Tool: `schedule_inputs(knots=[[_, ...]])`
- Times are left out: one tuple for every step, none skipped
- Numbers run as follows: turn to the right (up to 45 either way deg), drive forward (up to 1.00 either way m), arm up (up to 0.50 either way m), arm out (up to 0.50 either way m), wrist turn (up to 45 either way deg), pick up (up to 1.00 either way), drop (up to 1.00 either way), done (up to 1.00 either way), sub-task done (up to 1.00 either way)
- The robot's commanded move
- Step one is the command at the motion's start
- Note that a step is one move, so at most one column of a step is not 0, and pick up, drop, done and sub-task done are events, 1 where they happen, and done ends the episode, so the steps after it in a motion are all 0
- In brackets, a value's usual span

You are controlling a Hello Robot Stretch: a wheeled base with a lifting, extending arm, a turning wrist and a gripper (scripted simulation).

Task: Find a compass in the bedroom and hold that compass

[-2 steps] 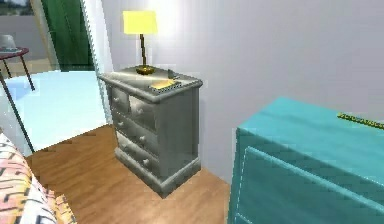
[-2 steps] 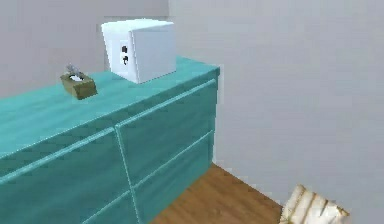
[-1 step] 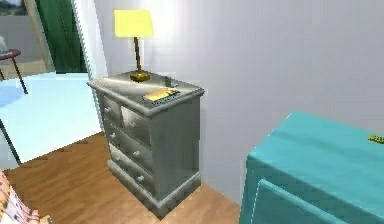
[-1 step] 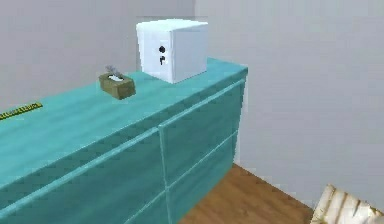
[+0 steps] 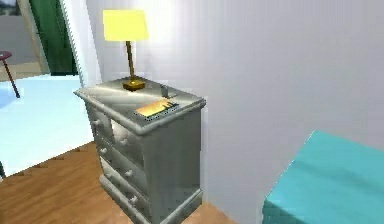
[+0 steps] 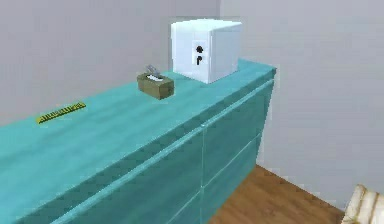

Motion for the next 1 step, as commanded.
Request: schedule_inputs(knots=[[-12.0,0.00,0.00,0.00,0.0,0.00,0.00,0.00,0.00]])
